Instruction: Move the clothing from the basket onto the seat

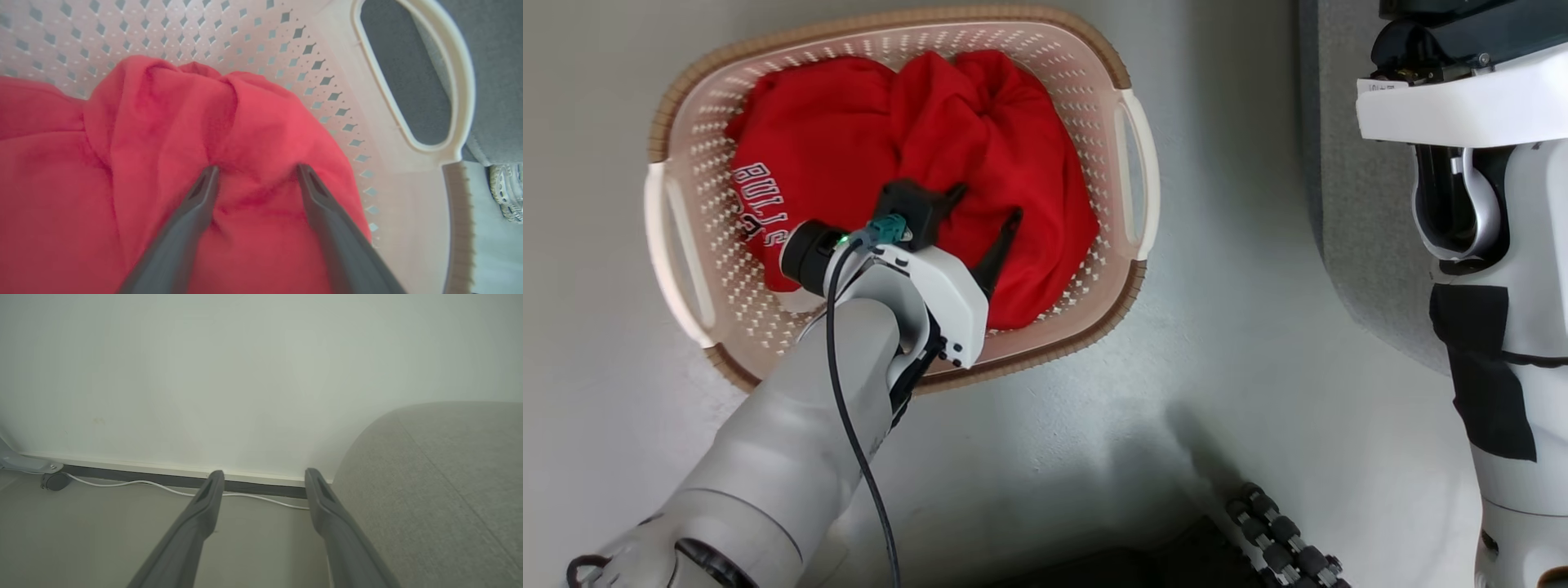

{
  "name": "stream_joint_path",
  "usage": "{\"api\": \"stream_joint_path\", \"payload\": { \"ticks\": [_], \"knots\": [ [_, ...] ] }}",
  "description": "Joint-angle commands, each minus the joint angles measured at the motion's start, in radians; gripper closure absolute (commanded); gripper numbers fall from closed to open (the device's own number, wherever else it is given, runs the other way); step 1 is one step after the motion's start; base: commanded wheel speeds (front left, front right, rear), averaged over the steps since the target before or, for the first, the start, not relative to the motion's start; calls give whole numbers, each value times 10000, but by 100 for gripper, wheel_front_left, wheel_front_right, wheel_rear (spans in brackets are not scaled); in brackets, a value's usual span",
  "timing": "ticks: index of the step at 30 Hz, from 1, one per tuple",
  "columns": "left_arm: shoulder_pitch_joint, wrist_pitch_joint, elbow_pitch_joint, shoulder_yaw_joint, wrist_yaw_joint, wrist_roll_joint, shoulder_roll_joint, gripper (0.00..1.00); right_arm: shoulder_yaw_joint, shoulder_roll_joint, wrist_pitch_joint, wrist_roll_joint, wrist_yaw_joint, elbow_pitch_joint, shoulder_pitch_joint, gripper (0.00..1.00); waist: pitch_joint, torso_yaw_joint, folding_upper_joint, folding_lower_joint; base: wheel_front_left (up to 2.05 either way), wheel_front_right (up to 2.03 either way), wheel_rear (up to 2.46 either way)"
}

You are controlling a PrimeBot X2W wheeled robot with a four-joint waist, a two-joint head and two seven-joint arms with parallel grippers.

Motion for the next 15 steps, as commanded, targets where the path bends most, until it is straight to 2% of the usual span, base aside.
{"api": "stream_joint_path", "payload": {
  "ticks": [1,6,7,8,15],
  "knots": [
    [-81,-90,-30,54,-72,-92,28,0,38,131,-103,100,42,-325,376,0,148,-148,0,0,0,0,0],
    [-271,-90,206,-349,-72,-392,28,0,-16,214,-103,189,42,-320,524,0,207,-325,0,0,0,0,0],
    [-314,-90,244,-426,-72,-459,28,64,-30,227,-103,205,42,-311,552,0,200,-349,0,0,0,0,0],
    [-366,-90,279,-478,-72,-511,28,100,-51,239,-103,215,42,-305,582,0,190,-362,0,0,0,0,0],
    [-336,-90,252,-432,-72,-709,49,100,-229,272,-103,201,42,-153,736,0,-266,-184,0,0,0,0,0]
  ]
}}
